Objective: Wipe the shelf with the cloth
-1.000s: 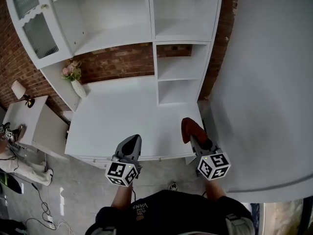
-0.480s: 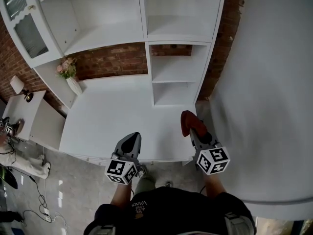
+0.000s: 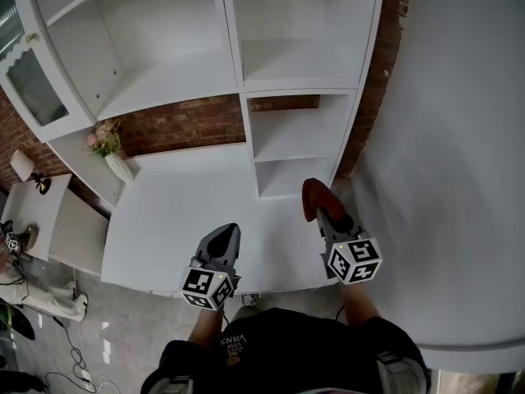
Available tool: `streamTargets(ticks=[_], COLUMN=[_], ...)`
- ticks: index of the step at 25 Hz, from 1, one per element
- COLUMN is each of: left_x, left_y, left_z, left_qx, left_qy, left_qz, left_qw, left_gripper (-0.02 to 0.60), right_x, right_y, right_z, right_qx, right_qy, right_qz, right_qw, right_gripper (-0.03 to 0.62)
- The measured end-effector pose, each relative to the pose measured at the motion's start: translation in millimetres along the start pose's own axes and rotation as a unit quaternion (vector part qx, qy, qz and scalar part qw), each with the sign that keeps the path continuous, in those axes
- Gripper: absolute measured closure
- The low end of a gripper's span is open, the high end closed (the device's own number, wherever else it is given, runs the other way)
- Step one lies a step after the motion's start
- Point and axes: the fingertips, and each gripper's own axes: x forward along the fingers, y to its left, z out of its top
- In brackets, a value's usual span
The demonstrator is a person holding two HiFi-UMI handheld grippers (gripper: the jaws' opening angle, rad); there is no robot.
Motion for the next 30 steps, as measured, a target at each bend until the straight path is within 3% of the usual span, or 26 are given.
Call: streamTargets(ticks=[10,18,30], left_x=[35,37,52], left_y=[30,51,71], left_z=[13,12,9], left_qx=[0.000,-0.008,-0.010], left_qy=[-0.012,-0.015,-0.020], left_qz=[-0.028,-0.022,-0.028], left_qw=[0.9995,0.9996,0.9993], left_gripper=[0.574,0.574,0.574], right_x=[102,179,280], right_y=[-9,-11,-7], right_z=[30,49,52], right_qx=[-0.053,-0.078,-0.142], right_qy=[-0.011,-0.006,0.050], right_qz=[-0.010,-0.008,0.009], right_qw=[0.998,0.997,0.989], right_gripper=[0.507,0.507,0.507])
